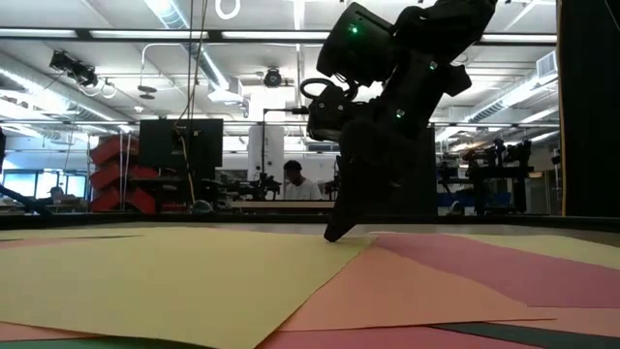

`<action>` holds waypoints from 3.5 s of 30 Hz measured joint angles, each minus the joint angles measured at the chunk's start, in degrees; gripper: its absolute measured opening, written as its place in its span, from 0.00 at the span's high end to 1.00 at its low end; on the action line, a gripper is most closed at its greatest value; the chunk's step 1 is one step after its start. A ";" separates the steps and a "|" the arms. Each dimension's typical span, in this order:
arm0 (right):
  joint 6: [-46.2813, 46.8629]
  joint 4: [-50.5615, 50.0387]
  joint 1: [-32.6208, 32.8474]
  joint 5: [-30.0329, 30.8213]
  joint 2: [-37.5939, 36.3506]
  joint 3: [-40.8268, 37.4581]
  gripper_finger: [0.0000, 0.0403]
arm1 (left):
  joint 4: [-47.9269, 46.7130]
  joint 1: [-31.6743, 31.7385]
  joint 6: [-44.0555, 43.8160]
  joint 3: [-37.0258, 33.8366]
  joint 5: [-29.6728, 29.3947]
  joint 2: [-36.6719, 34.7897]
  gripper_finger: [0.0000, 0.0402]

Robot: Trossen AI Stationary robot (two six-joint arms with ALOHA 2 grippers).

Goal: Organize paper
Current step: Move the yellow colored paper to the top right of the table

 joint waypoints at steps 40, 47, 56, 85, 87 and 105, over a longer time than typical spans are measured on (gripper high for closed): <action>5.86 -9.49 -5.55 2.01 -2.71 -0.14 0.30 | 0.00 0.01 0.00 0.00 -0.02 0.00 1.00; 5.99 -6.57 -5.49 1.16 -2.71 -0.39 0.32 | 0.00 0.01 0.00 0.00 -0.02 0.00 1.00; 5.99 -5.55 -5.49 0.02 -2.71 -0.39 0.34 | 3.78 0.01 -4.16 -0.04 4.74 0.00 1.00; 5.91 -3.97 -5.62 0.04 -2.71 -0.39 0.38 | 23.67 -0.40 -26.73 1.54 18.19 17.47 1.00; 5.92 -4.01 -5.62 0.04 -2.71 -0.39 0.38 | 18.11 -0.40 -27.39 3.51 11.20 23.66 1.00; 7.15 -5.90 -4.81 -6.58 -2.71 -0.39 0.38 | -19.61 -0.34 -70.81 6.69 11.41 67.72 1.00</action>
